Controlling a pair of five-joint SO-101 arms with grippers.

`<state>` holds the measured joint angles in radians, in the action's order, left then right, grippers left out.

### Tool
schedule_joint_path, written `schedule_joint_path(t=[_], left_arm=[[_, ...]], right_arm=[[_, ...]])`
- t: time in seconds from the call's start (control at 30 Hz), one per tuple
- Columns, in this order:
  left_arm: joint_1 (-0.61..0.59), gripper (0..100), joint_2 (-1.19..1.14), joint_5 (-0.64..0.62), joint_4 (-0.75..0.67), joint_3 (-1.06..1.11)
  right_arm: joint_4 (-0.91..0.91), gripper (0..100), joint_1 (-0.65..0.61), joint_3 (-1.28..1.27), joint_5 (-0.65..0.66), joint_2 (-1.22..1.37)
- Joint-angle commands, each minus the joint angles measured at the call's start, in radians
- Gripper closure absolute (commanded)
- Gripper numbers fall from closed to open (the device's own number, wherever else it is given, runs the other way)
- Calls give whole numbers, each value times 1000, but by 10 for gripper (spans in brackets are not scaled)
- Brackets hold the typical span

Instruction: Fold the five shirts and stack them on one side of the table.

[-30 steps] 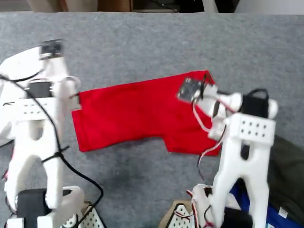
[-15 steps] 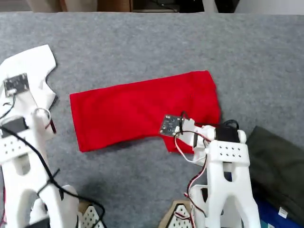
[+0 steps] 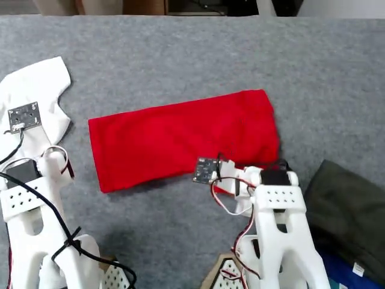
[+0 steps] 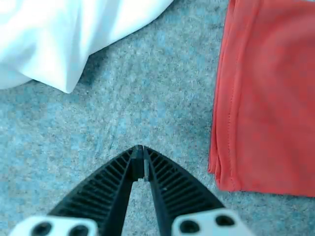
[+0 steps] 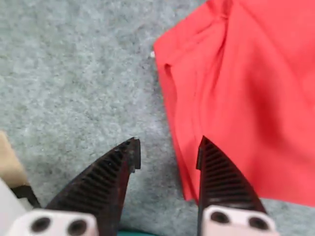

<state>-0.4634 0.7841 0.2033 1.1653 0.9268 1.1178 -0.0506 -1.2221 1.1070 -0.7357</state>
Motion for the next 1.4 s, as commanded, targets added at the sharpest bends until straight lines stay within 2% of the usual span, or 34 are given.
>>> schedule_joint_path(t=[0.0, 0.47, 0.8, 1.07, 1.13, 1.3, 1.37], left_arm=[[-6, 979, 21, 6, -9, -5], [-5, 979, 21, 6, -11, -3], [-5, 979, 21, 6, -11, -3], [-5, 979, 21, 8, -12, -3], [-5, 979, 21, 8, -12, -3], [-5, 979, 21, 9, -12, -9], [-5, 979, 21, 9, -12, -11]], right_arm=[[-14, 794, -10, -5, -15, -22], [-127, 793, -10, -51, -14, -10], [-230, 795, -7, -1, -12, 255], [-241, 797, -5, -2, 35, 278], [-253, 822, -5, -4, 40, 278], [-354, 990, 15, -4, 40, 280], [-385, 987, 22, -2, 40, 280]])
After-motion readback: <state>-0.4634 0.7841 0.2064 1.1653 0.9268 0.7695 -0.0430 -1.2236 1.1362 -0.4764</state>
